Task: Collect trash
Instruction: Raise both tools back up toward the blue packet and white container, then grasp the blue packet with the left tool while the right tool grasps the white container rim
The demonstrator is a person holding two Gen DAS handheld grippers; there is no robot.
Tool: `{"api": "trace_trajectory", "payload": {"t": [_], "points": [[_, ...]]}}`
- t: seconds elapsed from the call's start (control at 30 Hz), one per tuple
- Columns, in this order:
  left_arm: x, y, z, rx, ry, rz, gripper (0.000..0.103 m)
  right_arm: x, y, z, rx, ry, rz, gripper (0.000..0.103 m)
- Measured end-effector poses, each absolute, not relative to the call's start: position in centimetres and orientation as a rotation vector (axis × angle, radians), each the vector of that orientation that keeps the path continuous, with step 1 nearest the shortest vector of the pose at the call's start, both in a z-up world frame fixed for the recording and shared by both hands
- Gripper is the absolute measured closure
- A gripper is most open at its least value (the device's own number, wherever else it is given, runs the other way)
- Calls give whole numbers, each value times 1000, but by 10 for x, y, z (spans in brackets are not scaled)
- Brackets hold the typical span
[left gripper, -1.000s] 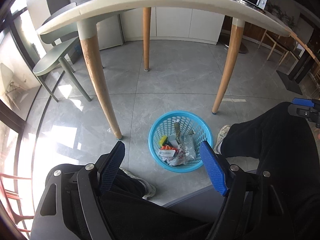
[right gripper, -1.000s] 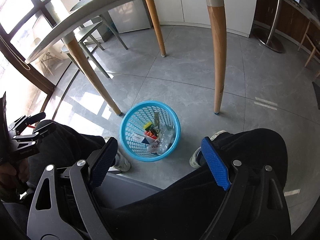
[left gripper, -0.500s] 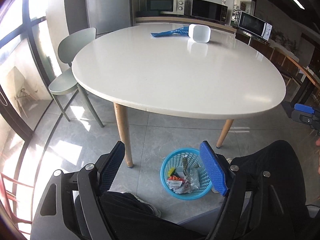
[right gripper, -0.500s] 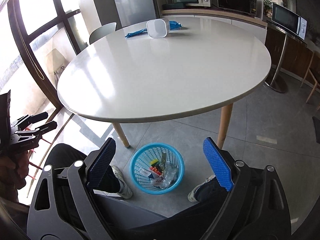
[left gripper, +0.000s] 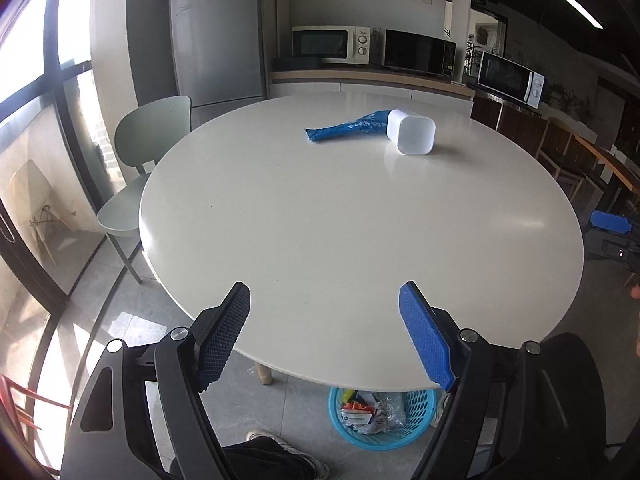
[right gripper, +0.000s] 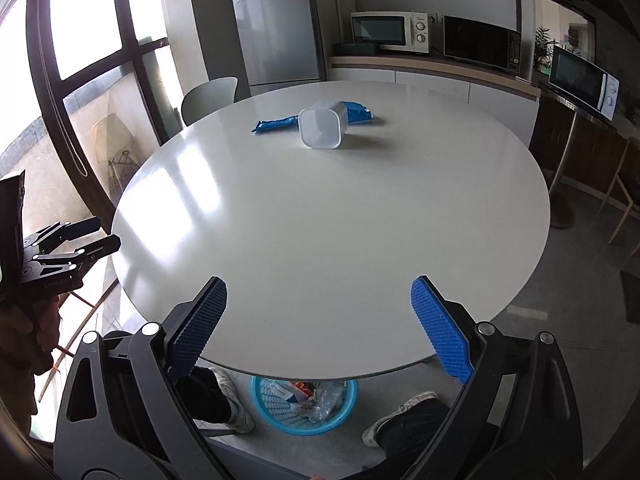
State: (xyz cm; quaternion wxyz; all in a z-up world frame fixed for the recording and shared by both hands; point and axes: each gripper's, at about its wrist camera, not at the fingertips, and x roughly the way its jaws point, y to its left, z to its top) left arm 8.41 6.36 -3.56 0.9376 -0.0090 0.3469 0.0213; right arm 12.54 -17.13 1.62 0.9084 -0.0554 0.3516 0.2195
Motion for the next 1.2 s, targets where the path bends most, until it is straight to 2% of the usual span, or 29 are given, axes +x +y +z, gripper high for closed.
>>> {"api": "trace_trajectory", "payload": {"t": [0.63,0.9,1.2], "points": [[194,68,-16,13,729,31,26,229,-124,33,-125,694,437,14],[252,82,-23,48,781,28,23,281,-106,25,-151,724,414,15],[302,79,-22,82,822,-3,23,324,-97,10,-132,763,391,21]]}}
